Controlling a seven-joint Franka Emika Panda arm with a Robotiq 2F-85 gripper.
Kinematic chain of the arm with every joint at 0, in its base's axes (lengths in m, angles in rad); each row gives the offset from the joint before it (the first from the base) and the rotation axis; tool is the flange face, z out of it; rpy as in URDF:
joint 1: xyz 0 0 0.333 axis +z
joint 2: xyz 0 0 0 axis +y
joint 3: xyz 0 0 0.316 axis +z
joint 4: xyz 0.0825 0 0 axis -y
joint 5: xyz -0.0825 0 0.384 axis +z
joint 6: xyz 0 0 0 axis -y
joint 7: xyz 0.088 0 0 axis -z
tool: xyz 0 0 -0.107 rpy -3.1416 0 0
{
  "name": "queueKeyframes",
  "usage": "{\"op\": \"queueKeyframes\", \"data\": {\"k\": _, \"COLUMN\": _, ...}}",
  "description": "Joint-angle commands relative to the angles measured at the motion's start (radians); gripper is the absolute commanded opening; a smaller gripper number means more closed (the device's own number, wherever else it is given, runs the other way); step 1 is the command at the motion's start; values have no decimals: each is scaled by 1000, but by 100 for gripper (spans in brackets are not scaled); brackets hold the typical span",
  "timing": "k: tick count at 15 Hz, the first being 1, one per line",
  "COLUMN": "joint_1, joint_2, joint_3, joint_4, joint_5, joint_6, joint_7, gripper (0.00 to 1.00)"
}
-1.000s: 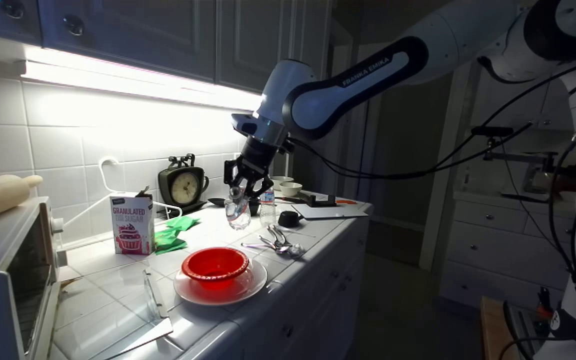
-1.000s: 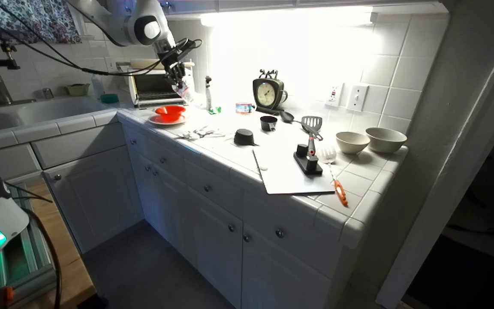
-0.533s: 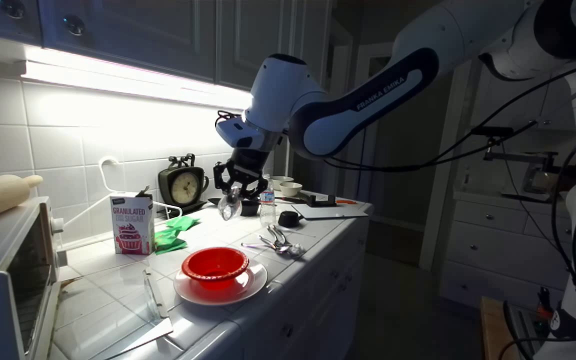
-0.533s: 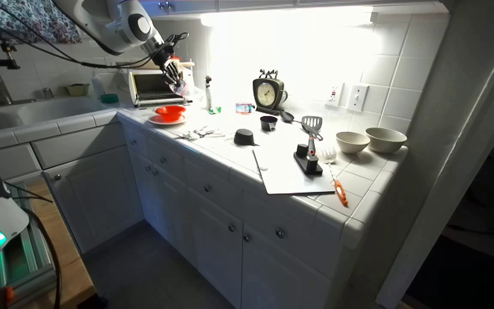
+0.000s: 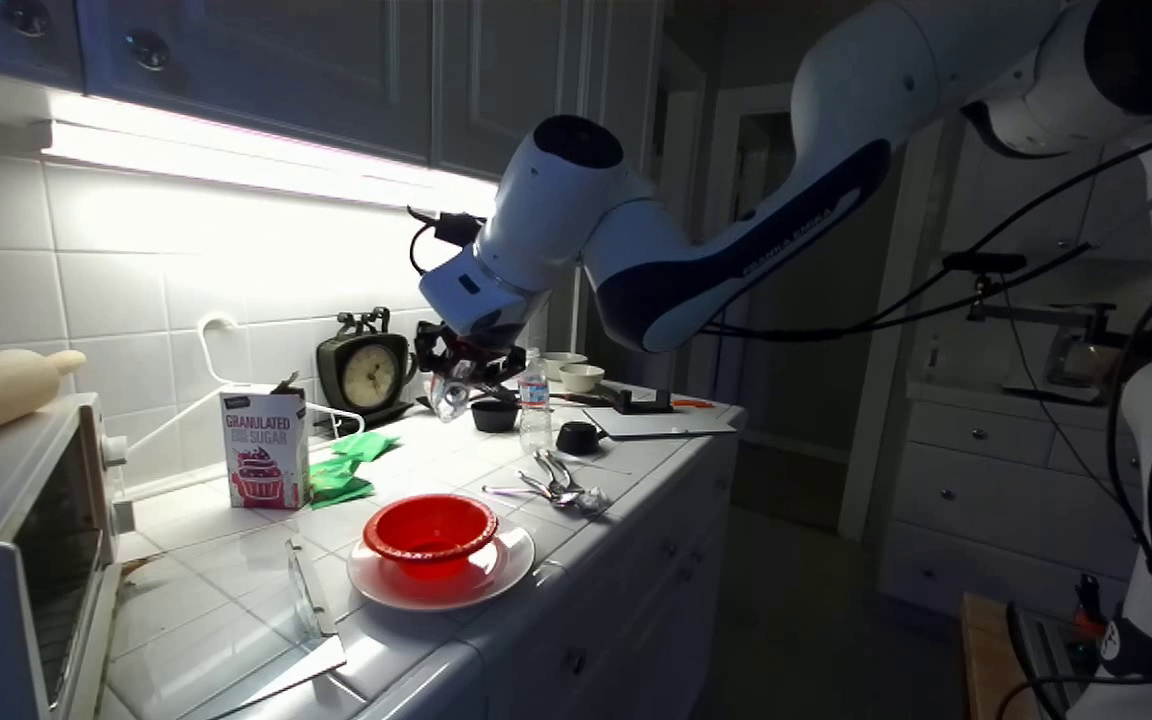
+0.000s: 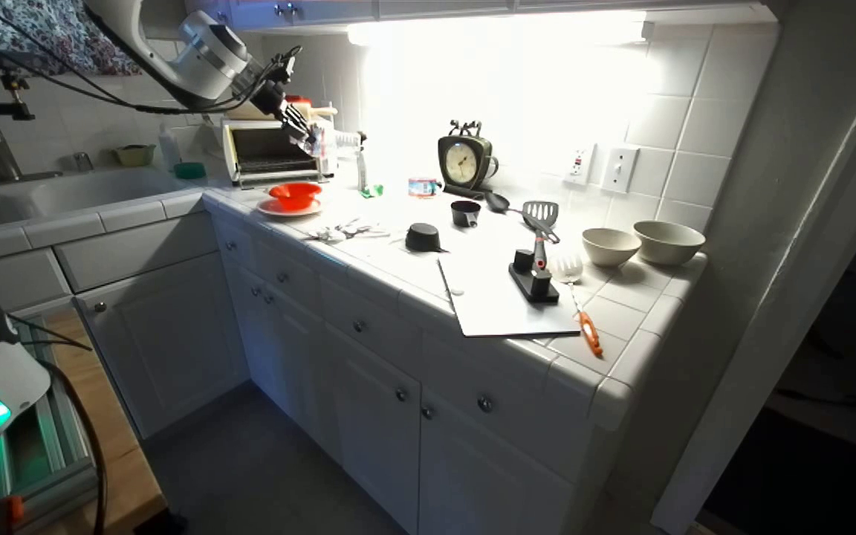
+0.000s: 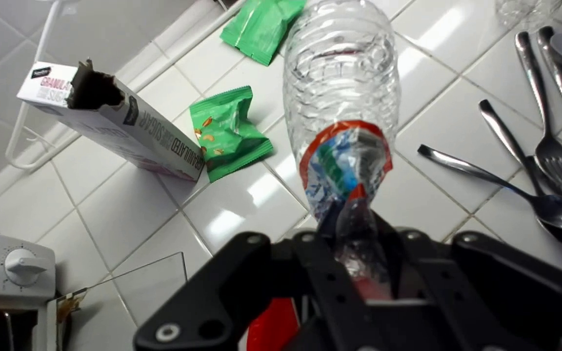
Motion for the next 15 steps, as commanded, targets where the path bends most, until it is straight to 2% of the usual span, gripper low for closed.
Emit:
{"op": "queueKeyframes", "data": {"k": 1, "joint_1": 18, "joint_2": -10, "joint_3": 7, "joint_4": -20, "joint_5": -155, "joint_6": -48, "joint_7": 124, "gripper": 2}}
{"op": "queueKeyframes", "data": {"k": 2, "joint_1": 17, "joint_2": -8, "joint_3": 15, "joint_4": -23, "joint_5": -178, "joint_6": -61, "joint_7": 144, "gripper": 2}}
{"op": "queueKeyframes", "data": {"k": 3, "joint_1": -15, "joint_2": 2, "joint_3": 37, "joint_4": -7, "joint_5": -118, "joint_6": -39, "joint_7": 88, "gripper": 10}}
{"op": "queueKeyframes", "data": {"k": 6, "joint_1": -12, "joint_2": 2, "joint_3": 42, "joint_4": -15, "joint_5": -145, "joint_6": -48, "joint_7": 113, "gripper": 10}}
{"op": "queueKeyframes", "data": {"k": 7, "joint_1": -12, "joint_2": 2, "joint_3": 42, "joint_4": -15, "joint_5": -146, "joint_6": -49, "joint_7": 113, "gripper": 2}}
{"op": "queueKeyframes", "data": {"k": 15, "joint_1": 11, "joint_2": 9, "joint_3": 38, "joint_4": -4, "joint_5": -258, "joint_6": -127, "joint_7": 210, "gripper": 2}}
